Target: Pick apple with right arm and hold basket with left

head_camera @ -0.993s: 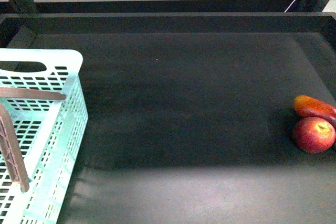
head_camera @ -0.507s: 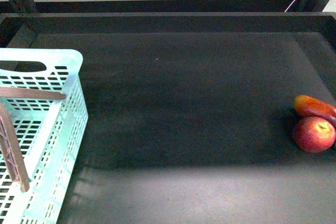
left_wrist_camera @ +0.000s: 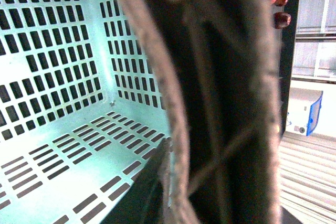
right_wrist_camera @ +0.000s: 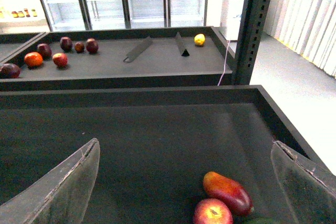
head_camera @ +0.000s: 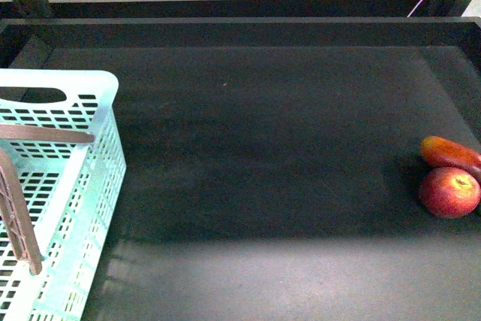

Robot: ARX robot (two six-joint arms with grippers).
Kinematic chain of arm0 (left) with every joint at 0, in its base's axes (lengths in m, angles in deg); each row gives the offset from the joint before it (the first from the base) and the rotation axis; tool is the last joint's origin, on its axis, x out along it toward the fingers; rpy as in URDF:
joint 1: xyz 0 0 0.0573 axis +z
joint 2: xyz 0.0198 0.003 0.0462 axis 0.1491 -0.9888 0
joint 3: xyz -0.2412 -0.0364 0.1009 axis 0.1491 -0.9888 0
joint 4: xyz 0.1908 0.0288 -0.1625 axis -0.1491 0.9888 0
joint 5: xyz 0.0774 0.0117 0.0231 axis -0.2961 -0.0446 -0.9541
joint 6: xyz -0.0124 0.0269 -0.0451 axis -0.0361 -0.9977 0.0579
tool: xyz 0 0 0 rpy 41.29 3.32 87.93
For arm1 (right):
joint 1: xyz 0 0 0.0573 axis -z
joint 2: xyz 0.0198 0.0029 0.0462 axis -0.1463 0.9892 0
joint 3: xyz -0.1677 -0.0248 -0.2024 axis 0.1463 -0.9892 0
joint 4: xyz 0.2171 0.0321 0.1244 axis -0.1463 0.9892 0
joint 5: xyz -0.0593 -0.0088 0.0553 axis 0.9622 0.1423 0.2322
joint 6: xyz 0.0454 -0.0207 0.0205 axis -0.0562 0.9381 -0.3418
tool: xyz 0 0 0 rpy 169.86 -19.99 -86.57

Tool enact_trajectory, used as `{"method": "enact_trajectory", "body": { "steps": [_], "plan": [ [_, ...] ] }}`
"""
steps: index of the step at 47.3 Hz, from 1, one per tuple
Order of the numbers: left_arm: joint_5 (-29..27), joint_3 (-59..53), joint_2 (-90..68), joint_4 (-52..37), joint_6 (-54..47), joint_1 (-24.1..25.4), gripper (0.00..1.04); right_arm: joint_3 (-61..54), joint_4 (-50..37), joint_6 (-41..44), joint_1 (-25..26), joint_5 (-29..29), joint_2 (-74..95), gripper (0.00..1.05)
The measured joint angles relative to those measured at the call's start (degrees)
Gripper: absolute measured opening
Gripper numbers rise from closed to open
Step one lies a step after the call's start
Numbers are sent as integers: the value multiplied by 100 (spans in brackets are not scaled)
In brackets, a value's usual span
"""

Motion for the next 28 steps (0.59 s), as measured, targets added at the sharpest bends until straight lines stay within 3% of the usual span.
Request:
{"method": "enact_trajectory", "body": {
  "steps": [4,15,28],
  "plan": [
    [4,74,55,118,22,4,6,0,0,0,0,0,0,96],
    [-258,245,376,590,4,-516,6,0,0,0,0,0,0,96],
    [-389,1163,409,1060,-278,-1784,6,0,0,0,0,0,0,96]
  ]
}}
